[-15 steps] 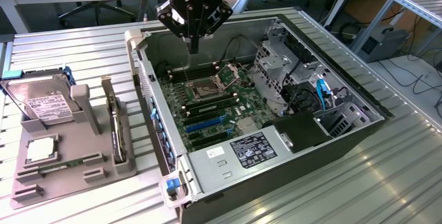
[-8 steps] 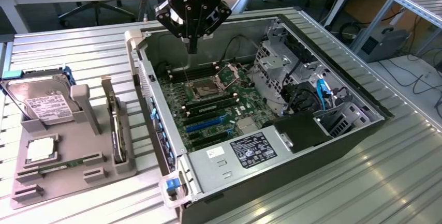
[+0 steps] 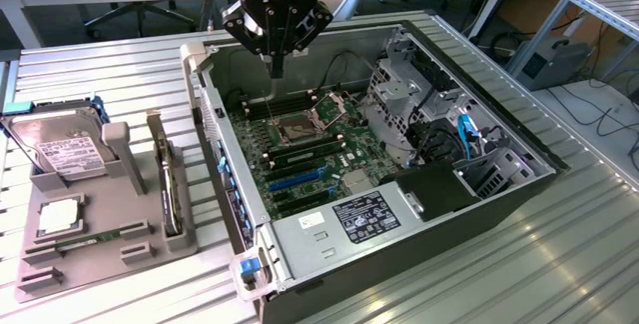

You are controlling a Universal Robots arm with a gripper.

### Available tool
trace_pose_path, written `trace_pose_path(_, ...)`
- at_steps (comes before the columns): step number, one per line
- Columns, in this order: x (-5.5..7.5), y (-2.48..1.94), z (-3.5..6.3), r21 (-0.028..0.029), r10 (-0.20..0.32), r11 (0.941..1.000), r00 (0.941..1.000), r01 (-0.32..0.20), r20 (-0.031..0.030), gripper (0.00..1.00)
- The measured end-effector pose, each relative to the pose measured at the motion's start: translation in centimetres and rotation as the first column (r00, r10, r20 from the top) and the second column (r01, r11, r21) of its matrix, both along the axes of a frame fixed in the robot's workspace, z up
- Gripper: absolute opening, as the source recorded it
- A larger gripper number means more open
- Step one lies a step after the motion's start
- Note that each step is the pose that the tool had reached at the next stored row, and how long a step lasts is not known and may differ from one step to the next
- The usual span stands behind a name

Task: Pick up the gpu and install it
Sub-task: 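Reach for the gpu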

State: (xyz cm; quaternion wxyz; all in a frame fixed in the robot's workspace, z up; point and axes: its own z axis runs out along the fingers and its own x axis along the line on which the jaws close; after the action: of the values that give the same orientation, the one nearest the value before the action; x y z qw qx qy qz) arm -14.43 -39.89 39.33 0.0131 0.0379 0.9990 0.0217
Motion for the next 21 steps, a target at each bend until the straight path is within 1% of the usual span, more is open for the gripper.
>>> trace_pose_path(21, -0.42, 0.0, 0.0, 0.0, 0.0, 1.0, 1.0, 0.0, 0.0, 0.11)
